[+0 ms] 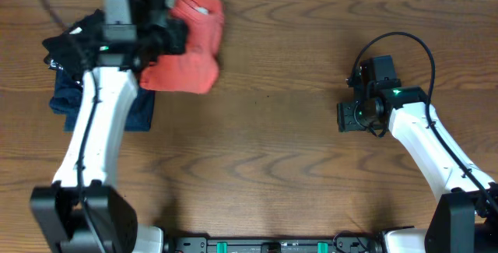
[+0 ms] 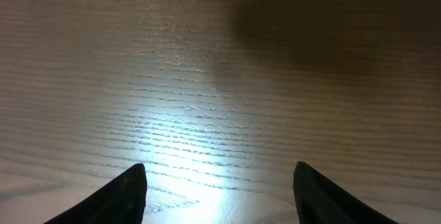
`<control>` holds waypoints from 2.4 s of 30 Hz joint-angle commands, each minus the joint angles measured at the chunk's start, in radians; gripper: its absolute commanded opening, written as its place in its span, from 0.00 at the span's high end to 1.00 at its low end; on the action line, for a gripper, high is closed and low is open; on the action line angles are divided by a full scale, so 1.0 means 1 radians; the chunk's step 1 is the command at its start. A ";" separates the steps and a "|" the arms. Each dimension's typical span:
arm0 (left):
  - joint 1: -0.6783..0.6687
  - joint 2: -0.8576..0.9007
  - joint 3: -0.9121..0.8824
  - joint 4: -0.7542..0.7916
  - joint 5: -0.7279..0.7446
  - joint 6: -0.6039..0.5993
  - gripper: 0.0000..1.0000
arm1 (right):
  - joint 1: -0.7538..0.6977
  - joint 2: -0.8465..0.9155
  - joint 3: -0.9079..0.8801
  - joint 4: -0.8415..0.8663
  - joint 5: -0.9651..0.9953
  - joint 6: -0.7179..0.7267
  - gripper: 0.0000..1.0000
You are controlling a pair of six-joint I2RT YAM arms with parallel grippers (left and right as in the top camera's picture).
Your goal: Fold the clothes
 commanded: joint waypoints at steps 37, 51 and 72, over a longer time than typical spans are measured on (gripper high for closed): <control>0.517 0.147 0.026 0.302 -0.214 -0.098 0.02 | -0.002 -0.010 0.014 -0.037 0.009 0.003 0.25; 0.244 -0.051 0.026 0.048 -0.064 -0.008 0.02 | -0.002 -0.010 0.014 0.141 -0.098 0.037 0.01; 0.006 -0.230 -0.005 -0.552 -0.216 0.044 0.02 | -0.145 -0.280 0.237 0.026 -0.015 -0.069 0.01</control>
